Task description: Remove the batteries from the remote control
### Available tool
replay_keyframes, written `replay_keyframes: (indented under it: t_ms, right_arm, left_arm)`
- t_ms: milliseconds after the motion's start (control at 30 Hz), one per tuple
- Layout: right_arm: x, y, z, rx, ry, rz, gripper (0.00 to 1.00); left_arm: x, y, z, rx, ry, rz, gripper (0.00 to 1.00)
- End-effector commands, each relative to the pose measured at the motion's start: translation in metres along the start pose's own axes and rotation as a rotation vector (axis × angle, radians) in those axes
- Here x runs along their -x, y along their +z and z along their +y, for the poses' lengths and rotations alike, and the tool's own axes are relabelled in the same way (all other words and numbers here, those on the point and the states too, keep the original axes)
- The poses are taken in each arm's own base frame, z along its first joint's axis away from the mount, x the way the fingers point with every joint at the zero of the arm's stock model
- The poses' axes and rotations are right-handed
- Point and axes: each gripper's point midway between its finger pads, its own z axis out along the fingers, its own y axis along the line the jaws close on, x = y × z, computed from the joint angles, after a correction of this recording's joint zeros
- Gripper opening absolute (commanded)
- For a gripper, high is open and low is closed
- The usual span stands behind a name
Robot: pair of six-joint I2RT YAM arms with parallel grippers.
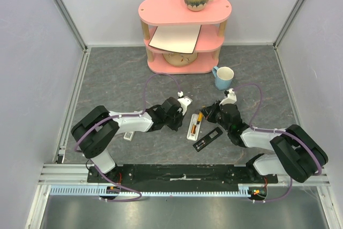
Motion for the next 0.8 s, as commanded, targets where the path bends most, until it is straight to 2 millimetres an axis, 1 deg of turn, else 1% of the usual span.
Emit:
replay_keyframes:
  t_ms: [0,67,100,167,200,233,300,600,700,767]
  right_arm:
    - [0.017,0.002,-0.004,-0.037,-0.011,-0.076,0.0]
    - [0.018,0.002,-0.004,-0.039,-0.009,-0.082,0.0]
    - [0.019,0.003,-0.003,-0.04,-0.01,-0.085,0.0]
    - [0.019,0.004,0.0,-0.029,-0.005,-0.081,0.0]
    - [0.019,0.004,0.0,-0.027,-0.001,-0.079,0.0]
    - [0.019,0.005,0.005,-0.007,0.011,-0.075,0.0]
    - [0.016,0.006,0.006,0.001,0.022,-0.065,0.0]
    - [0.011,0.008,0.032,0.125,0.124,-0.026,0.0]
    - [0.007,0.01,0.034,0.135,0.135,-0.009,0.0]
    - [0.007,0.011,0.034,0.14,0.145,-0.015,0.0]
  left_arm:
    - [-0.016,-0.008,-0.019,-0.103,-0.023,0.039,0.12]
    - [-0.015,-0.01,-0.024,-0.134,-0.021,0.033,0.11]
    - [-0.015,-0.009,-0.032,-0.176,-0.02,0.033,0.11]
    - [-0.014,-0.008,-0.039,-0.216,-0.019,0.041,0.1]
    - [-0.019,-0.005,-0.043,-0.239,-0.021,0.062,0.09]
    - [-0.018,-0.003,-0.046,-0.251,-0.021,0.067,0.08]
    - [-0.02,-0.001,-0.05,-0.275,-0.024,0.083,0.05]
    - [-0.024,0.002,-0.052,-0.285,-0.023,0.104,0.03]
    - [-0.025,0.003,-0.052,-0.287,-0.025,0.114,0.02]
    - [-0.025,0.004,-0.052,-0.287,-0.026,0.117,0.02]
